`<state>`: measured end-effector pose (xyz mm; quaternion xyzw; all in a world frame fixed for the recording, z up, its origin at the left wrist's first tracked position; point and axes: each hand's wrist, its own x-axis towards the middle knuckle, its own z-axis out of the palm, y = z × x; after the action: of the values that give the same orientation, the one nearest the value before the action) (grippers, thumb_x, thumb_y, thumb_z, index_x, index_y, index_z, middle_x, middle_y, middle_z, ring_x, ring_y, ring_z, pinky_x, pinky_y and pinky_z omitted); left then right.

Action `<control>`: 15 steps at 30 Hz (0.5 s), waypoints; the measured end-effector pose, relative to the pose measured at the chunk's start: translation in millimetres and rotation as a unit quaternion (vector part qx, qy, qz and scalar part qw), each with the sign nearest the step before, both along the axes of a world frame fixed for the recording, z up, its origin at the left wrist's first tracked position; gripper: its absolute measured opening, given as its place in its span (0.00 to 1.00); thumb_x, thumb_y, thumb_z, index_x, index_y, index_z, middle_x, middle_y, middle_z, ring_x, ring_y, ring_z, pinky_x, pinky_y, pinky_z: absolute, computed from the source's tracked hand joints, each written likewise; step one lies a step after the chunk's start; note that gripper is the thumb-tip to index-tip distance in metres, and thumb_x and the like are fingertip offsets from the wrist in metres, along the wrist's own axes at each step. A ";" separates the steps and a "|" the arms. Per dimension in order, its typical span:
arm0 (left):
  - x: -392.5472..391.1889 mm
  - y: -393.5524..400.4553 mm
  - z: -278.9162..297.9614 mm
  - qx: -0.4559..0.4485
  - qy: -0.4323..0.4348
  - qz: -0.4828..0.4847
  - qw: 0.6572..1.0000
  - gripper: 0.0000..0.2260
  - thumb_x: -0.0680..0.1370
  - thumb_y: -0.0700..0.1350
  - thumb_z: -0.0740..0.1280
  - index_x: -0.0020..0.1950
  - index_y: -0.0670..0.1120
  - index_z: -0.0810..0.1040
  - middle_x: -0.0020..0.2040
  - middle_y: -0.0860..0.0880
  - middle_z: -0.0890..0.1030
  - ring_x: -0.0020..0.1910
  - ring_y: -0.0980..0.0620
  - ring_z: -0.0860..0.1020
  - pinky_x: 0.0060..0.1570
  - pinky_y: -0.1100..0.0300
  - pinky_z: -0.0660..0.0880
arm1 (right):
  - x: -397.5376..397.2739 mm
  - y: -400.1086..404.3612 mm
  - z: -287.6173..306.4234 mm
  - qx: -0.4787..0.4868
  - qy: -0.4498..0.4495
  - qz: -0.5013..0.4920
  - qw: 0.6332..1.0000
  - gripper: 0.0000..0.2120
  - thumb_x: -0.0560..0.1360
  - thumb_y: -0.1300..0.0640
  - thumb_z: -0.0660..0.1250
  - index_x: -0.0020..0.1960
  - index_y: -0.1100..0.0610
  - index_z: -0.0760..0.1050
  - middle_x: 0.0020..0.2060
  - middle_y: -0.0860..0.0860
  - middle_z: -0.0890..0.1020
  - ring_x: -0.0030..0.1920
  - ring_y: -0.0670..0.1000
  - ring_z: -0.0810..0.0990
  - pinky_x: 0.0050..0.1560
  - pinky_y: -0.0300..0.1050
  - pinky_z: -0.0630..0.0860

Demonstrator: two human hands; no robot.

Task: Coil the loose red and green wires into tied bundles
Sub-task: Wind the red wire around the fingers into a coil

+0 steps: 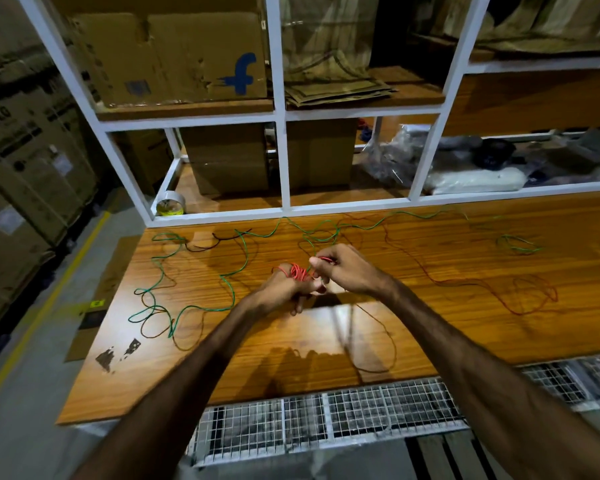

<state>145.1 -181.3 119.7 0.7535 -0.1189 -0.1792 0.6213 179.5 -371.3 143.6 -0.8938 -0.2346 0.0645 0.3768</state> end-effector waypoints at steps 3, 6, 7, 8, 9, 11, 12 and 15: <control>-0.7 -0.4 1.7 -0.066 0.055 -0.011 0.996 0.11 0.81 0.41 0.67 0.48 0.34 0.84 0.23 0.44 0.75 0.24 0.51 0.76 0.28 0.61 0.73 | 2.5 -2.0 -9.5 0.085 0.034 -0.017 0.996 0.22 0.85 0.49 0.63 0.37 0.62 0.76 0.31 0.53 0.76 0.33 0.51 0.74 0.39 0.51 0.71; -2.7 4.9 -2.9 -0.153 0.134 -0.064 0.977 0.15 0.83 0.41 0.65 0.53 0.27 0.80 0.20 0.47 0.69 0.21 0.53 0.73 0.44 0.58 0.79 | 3.9 -9.0 -13.5 0.149 0.070 -0.033 0.986 0.16 0.84 0.55 0.66 0.39 0.58 0.80 0.32 0.49 0.77 0.34 0.45 0.73 0.38 0.44 0.69; -4.3 6.7 -4.4 -0.179 0.149 -0.085 0.969 0.15 0.82 0.42 0.65 0.53 0.28 0.80 0.20 0.48 0.68 0.19 0.53 0.70 0.49 0.56 0.79 | 2.6 -10.6 -12.0 0.162 0.074 -0.035 0.983 0.14 0.84 0.56 0.67 0.41 0.58 0.82 0.33 0.50 0.79 0.34 0.44 0.74 0.38 0.41 0.70; -5.6 7.2 -5.6 -0.205 0.164 -0.093 0.960 0.15 0.82 0.43 0.64 0.52 0.29 0.80 0.20 0.49 0.68 0.19 0.54 0.69 0.51 0.55 0.76 | 1.1 -10.3 -10.7 0.172 0.073 -0.031 0.982 0.12 0.83 0.58 0.67 0.43 0.59 0.82 0.34 0.52 0.81 0.36 0.45 0.76 0.38 0.39 0.72; -6.7 7.1 -6.3 -0.227 0.179 -0.088 0.953 0.15 0.83 0.43 0.63 0.50 0.31 0.81 0.19 0.50 0.67 0.18 0.54 0.68 0.51 0.56 0.75 | -0.8 -8.3 -9.8 0.177 0.067 -0.023 0.982 0.10 0.83 0.60 0.67 0.45 0.62 0.82 0.36 0.56 0.82 0.37 0.47 0.77 0.39 0.38 0.73; -10.0 0.9 -3.3 -0.277 0.205 -0.061 0.937 0.15 0.83 0.42 0.61 0.46 0.34 0.82 0.18 0.50 0.66 0.16 0.55 0.67 0.44 0.63 0.74 | -4.5 -1.4 -11.1 0.165 0.038 -0.011 0.986 0.07 0.83 0.62 0.67 0.47 0.63 0.80 0.40 0.60 0.83 0.39 0.49 0.78 0.42 0.40 0.75; -11.4 -2.9 -0.7 -0.305 0.214 -0.047 0.927 0.15 0.82 0.42 0.60 0.44 0.35 0.82 0.18 0.51 0.66 0.16 0.56 0.66 0.41 0.64 0.74 | -6.6 2.7 -12.4 0.148 0.010 -0.012 0.989 0.07 0.83 0.62 0.66 0.47 0.60 0.79 0.40 0.56 0.83 0.40 0.50 0.79 0.43 0.44 0.77; -10.9 -7.2 4.3 -0.384 0.228 0.004 0.895 0.16 0.82 0.42 0.60 0.42 0.35 0.81 0.17 0.51 0.64 0.15 0.56 0.64 0.38 0.64 0.78 | -13.7 9.2 -18.7 0.093 -0.091 -0.026 0.991 0.07 0.83 0.58 0.62 0.47 0.54 0.75 0.40 0.48 0.81 0.43 0.51 0.80 0.46 0.56 0.78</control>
<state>134.2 -188.5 124.0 0.3954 -0.0301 -0.2837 0.8731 165.9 -362.1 124.9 -0.8627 -0.2501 -0.0491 0.4368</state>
